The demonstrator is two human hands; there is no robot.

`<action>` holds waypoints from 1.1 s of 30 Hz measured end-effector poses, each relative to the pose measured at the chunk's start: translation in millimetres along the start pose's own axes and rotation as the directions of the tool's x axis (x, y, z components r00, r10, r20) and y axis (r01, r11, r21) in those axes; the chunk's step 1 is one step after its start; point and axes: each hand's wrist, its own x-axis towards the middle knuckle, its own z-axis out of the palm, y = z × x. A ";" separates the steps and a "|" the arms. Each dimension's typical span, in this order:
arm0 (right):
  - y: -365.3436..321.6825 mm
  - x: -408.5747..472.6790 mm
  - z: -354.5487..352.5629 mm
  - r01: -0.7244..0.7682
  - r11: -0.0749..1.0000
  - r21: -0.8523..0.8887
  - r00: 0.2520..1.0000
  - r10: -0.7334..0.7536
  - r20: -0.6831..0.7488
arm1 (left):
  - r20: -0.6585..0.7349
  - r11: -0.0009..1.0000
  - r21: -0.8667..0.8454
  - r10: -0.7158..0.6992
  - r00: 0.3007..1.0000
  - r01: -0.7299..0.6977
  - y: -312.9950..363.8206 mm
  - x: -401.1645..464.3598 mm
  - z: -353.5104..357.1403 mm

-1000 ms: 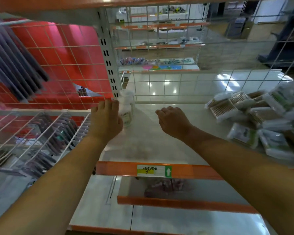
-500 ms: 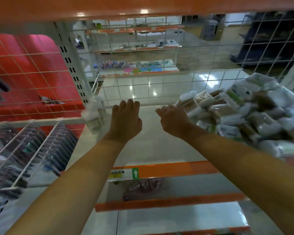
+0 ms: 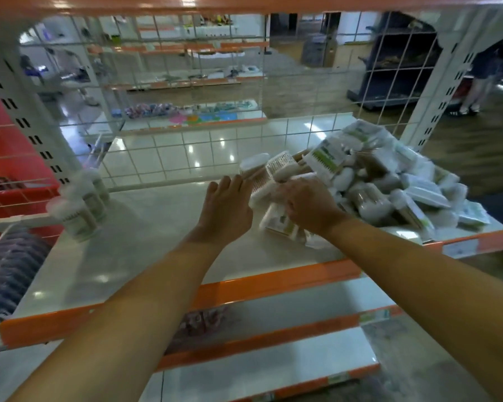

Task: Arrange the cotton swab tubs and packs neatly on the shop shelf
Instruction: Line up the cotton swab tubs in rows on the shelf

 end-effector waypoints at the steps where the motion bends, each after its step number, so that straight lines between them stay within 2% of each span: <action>1: 6.6 -3.9 -1.0 0.000 1.000 0.020 1.000 0.000 -0.011 | -0.003 1.000 -0.019 0.007 1.000 -0.007 7.8 3.7 1.8; 5: 27.9 -22.9 -13.0 -0.053 0.991 0.124 0.997 0.059 -0.043 | 0.043 0.995 -0.097 0.006 0.999 -0.002 36.3 17.5 10.0; 11: 61.2 -43.9 -27.3 -0.168 0.985 0.042 0.985 0.166 0.056 | 0.096 0.992 -0.125 0.047 0.994 -0.035 75.4 40.2 15.9; 15: 82.9 -57.3 -41.8 -0.217 0.976 0.023 0.974 0.215 0.071 | 0.130 0.987 -0.146 0.082 0.988 -0.063 102.5 52.4 21.6; 20: 110.0 -78.2 -58.3 -0.307 0.945 -0.111 0.934 0.322 0.157 | 0.160 0.971 -0.210 0.148 0.976 -0.113 141.3 65.5 22.5; 27: 134.0 -118.7 -60.0 -0.347 0.932 -0.106 0.931 0.356 0.079 | 0.217 0.948 -0.286 0.208 0.954 -0.141 176.1 73.7 31.3; 33: 141.6 -137.7 -58.7 -0.386 0.918 -0.090 0.910 0.395 0.124 | 0.203 0.931 -0.327 0.237 0.950 -0.163 184.7 75.0 34.5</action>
